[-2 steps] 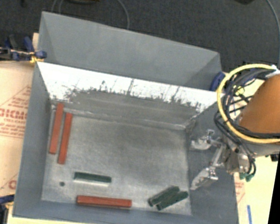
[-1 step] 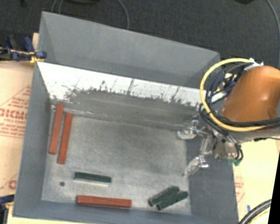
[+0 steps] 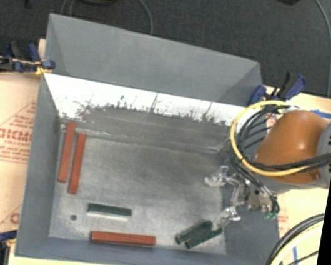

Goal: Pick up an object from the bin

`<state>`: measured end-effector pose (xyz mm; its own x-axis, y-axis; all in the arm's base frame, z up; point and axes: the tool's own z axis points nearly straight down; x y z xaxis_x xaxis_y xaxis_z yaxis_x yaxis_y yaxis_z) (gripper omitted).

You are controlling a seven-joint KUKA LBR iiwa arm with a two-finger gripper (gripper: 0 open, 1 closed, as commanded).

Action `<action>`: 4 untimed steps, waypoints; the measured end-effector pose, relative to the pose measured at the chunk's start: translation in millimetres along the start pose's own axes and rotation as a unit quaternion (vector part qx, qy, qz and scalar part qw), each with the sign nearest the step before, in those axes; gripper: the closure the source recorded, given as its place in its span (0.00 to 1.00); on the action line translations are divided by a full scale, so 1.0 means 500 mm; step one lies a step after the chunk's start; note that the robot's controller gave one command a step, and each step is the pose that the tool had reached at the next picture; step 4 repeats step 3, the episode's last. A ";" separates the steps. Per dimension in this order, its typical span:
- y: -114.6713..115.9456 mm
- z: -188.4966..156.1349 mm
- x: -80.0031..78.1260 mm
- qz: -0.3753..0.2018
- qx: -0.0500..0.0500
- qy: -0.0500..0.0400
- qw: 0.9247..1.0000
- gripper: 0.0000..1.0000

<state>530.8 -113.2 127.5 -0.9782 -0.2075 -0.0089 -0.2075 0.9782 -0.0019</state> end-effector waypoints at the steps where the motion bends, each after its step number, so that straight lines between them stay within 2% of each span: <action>1: 0.026 0.099 0.060 -0.063 0.000 0.008 0.998 1.00; 2: 0.026 0.099 0.060 -0.064 0.000 0.008 0.998 1.00; 3: 0.081 -0.292 0.053 -0.064 -0.002 0.005 0.998 1.00; 4: 0.081 -0.292 0.053 -0.064 -0.002 0.005 0.998 1.00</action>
Offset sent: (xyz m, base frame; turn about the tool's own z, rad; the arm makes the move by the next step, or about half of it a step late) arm 0.0000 0.0000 0.0000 0.0000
